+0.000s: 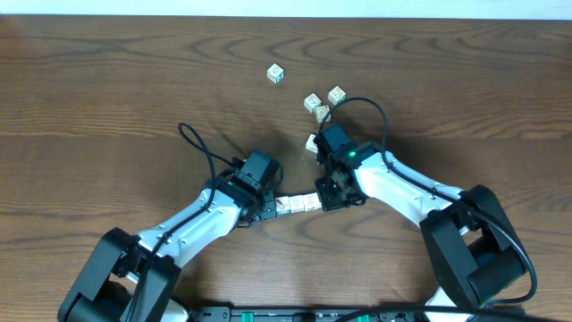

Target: Lift 5 blocks

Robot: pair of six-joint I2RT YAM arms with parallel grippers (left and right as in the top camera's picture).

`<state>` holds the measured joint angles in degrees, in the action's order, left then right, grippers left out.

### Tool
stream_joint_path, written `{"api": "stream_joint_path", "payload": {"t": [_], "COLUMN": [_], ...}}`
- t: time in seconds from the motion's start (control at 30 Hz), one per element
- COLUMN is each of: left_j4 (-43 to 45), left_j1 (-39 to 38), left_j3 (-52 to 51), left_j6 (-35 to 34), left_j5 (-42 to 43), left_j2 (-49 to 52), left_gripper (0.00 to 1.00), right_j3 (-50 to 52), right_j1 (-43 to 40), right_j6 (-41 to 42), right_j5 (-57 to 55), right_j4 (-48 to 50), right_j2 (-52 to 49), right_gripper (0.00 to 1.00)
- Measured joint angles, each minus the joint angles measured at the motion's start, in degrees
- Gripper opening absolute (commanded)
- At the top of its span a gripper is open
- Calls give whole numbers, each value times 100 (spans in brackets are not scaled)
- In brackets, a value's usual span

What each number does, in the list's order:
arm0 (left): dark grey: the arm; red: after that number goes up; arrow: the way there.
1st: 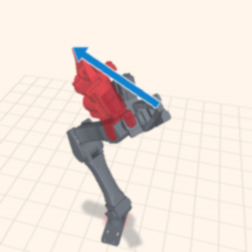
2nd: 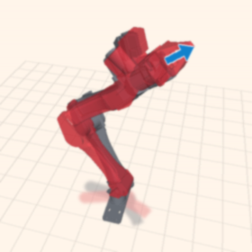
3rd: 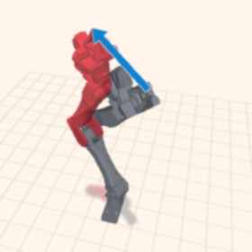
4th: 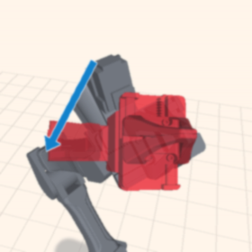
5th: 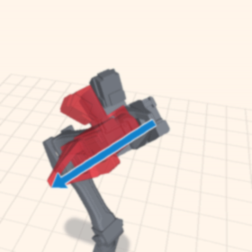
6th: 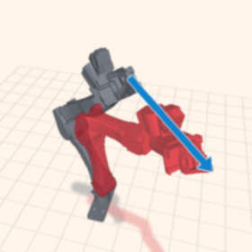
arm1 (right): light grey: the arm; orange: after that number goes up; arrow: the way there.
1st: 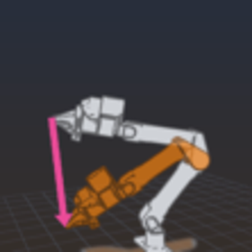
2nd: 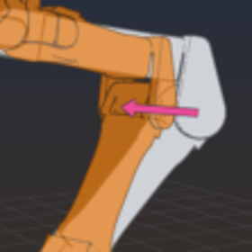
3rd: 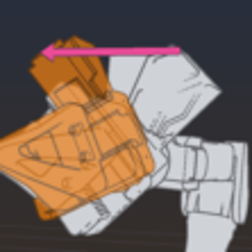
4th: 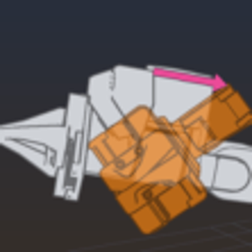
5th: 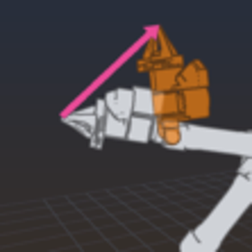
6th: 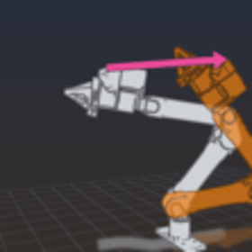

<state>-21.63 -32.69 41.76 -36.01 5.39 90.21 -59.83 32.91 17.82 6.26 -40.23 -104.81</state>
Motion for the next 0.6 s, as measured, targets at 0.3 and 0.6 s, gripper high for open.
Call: {"api": "stream_joint_path", "payload": {"t": [0.3, 0.6], "left_j4": [184, 225], "left_j1": [-61, -111], "left_j3": [-33, -44], "left_j6": [-2, 9], "left_j5": [-114, -179], "left_j2": [0, 0], "left_gripper": [7, 7], "right_j3": [0, 0], "right_j1": [22, 26], "right_j6": [280, 302], "right_j5": [-129, -199], "right_j4": [39, 46], "right_j2": [9, 9], "right_gripper": [1, 1]}}
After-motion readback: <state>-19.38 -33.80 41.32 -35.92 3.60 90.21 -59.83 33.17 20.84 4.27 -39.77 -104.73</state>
